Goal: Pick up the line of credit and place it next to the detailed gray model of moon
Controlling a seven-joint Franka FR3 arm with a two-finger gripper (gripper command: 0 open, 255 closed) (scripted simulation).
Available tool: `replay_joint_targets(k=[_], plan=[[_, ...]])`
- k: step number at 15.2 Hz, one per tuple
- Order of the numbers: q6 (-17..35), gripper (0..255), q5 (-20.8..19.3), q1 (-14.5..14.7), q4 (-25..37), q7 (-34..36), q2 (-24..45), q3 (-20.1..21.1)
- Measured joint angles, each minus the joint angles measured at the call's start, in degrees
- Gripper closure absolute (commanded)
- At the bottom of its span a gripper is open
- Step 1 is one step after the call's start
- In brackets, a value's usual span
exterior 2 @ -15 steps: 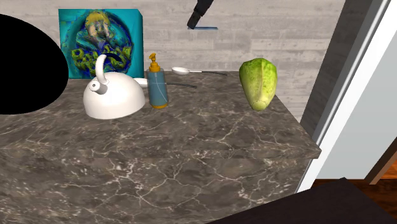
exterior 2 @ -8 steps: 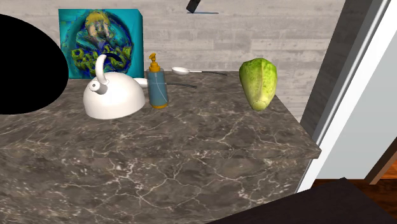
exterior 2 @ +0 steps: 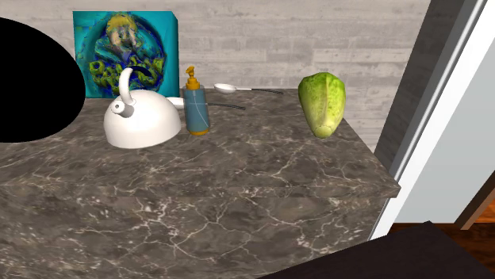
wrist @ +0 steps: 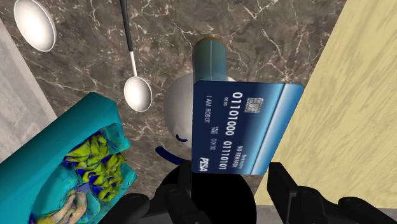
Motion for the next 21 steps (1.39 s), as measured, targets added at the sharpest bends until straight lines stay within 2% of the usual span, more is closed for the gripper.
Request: replay_joint_targets(k=[6, 12, 21], plan=[[-3.5, 255, 0.0, 0.2, 4.8, 2.1, 0.9, 0.1], [1.3, 255, -1.9, 3.6, 3.2, 9.4, 0.2, 5.3], [6.7, 255, -2.9, 8.4, 6.2, 19.4, 4.6, 11.3]])
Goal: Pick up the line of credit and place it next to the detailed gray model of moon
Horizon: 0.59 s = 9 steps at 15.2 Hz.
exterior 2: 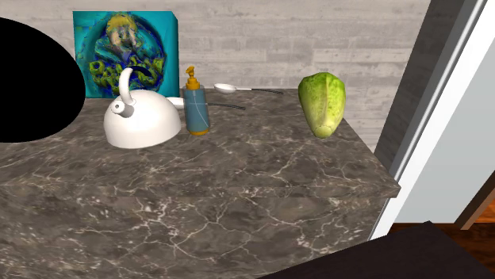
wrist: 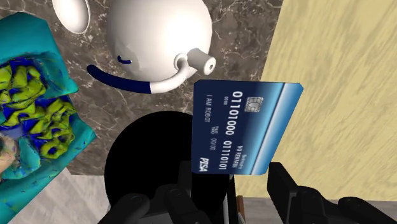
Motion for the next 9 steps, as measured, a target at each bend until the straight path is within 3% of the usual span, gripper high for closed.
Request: replay_joint_targets(k=[9], plan=[[2.4, 255, -1.1, 4.5, 8.9, 9.8, 8.1, 4.5]])
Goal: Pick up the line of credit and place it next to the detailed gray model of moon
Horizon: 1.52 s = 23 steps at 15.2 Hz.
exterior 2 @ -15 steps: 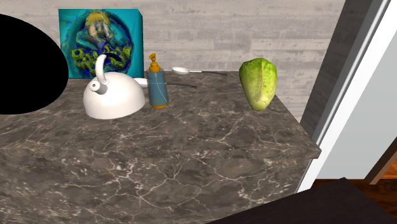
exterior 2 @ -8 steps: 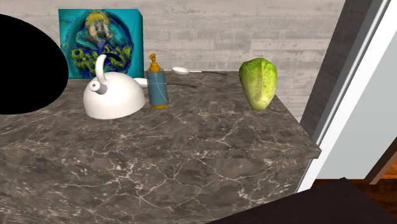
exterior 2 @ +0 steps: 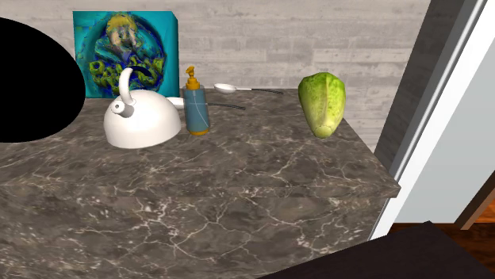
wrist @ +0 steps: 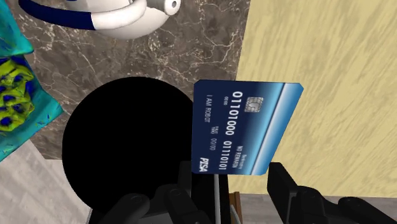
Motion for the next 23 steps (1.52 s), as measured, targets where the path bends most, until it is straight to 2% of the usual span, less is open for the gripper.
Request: replay_joint_targets(k=[3, 5, 23], plan=[[-0.2, 255, 0.0, 1.2, 5.5, 3.2, 4.5, 1.1], [0.2, 255, -0.1, 1.7, 6.7, 4.1, 5.8, 1.5], [13.8, 255, 1.4, 3.2, -9.3, 0.1, 3.7, 2.4]])
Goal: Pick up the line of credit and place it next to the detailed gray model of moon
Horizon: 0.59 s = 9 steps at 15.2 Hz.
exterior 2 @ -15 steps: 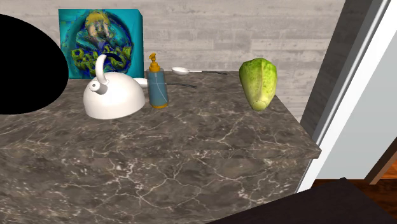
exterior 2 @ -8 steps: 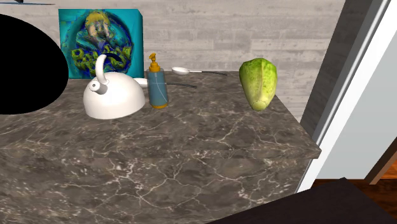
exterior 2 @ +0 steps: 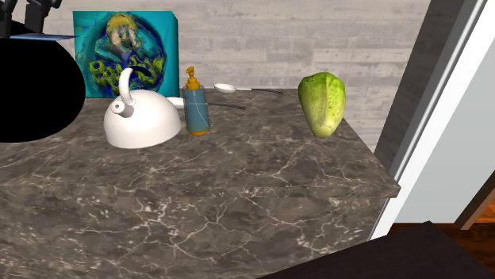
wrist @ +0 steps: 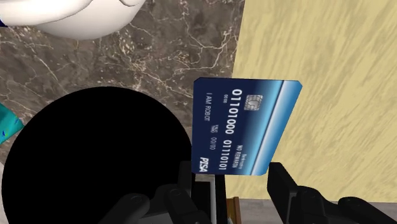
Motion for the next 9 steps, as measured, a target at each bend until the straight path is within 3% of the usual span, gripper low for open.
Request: replay_joint_targets(k=[9], plan=[[6.2, 255, 2.2, 0.1, -6.3, -3.0, 0.3, 0.5]])
